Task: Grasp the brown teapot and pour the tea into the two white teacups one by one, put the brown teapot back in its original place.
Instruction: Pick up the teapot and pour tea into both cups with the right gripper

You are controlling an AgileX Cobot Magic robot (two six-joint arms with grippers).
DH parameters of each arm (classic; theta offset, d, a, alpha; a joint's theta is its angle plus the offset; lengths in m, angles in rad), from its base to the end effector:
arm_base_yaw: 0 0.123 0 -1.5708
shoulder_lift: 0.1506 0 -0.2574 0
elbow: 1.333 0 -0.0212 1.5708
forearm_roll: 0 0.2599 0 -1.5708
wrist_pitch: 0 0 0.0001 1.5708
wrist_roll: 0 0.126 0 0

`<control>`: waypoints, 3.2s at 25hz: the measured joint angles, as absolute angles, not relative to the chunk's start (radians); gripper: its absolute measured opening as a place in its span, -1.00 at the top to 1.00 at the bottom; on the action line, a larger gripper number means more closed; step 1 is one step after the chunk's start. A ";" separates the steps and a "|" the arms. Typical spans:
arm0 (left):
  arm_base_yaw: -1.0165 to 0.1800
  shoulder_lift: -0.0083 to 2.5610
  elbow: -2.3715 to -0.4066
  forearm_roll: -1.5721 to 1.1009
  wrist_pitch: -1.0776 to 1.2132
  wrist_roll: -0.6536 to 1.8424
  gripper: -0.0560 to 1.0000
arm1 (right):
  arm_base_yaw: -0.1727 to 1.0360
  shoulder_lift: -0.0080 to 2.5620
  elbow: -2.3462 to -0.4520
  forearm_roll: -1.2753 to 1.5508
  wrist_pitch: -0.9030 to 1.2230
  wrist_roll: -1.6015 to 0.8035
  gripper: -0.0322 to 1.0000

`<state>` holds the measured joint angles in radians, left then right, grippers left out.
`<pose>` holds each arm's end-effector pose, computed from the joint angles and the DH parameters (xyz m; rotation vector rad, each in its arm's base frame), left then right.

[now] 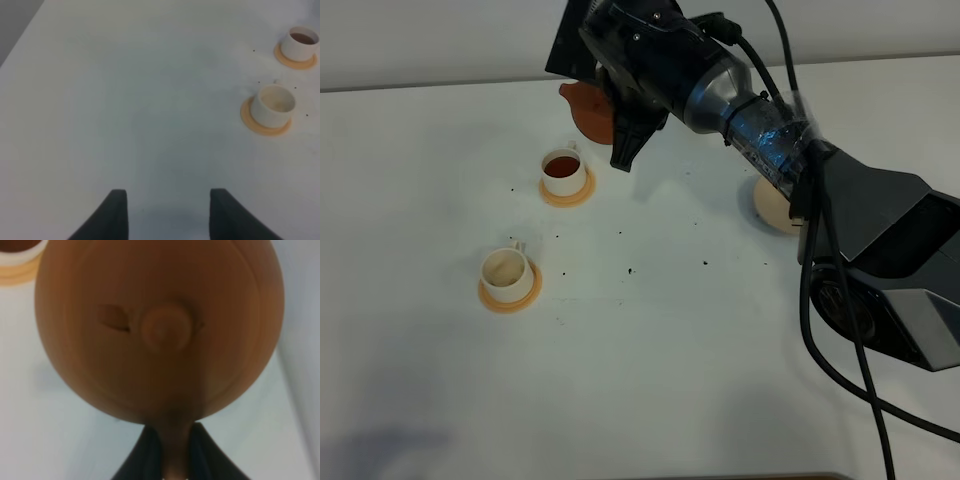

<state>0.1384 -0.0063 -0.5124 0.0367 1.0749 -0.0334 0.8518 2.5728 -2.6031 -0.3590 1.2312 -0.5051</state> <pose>0.0580 0.0122 0.2685 -0.1775 2.0333 0.1096 0.3907 0.3829 0.1735 -1.6793 1.9974 -0.3712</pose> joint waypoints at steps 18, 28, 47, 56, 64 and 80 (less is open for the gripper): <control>0.138 -0.006 -0.512 0.037 1.075 -0.033 0.17 | 0.826 2.475 -2.353 -0.171 1.233 -0.358 0.76; 0.138 -0.006 -0.512 0.037 1.075 -0.033 0.17 | 0.812 2.480 -2.353 -0.184 1.233 -0.341 0.76; 0.138 -0.006 -0.512 0.037 1.075 -0.023 0.17 | 0.991 2.164 -1.911 -0.279 1.232 -0.203 0.76; 0.138 -0.006 -0.512 0.037 1.075 -0.023 0.17 | 1.192 2.185 -1.903 -0.357 1.228 -0.189 0.76; 0.138 -0.006 -0.512 0.037 1.075 -0.027 0.17 | 1.229 2.241 -1.902 -0.476 1.191 -0.176 0.76; 0.138 -0.006 -0.512 0.037 1.075 -0.030 0.17 | 1.229 2.304 -1.902 -0.726 1.151 -0.176 0.76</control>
<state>0.1384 -0.0063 -0.5124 0.0367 1.0749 -0.0300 1.2291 2.3043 -1.9017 -0.7262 1.1513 -0.1764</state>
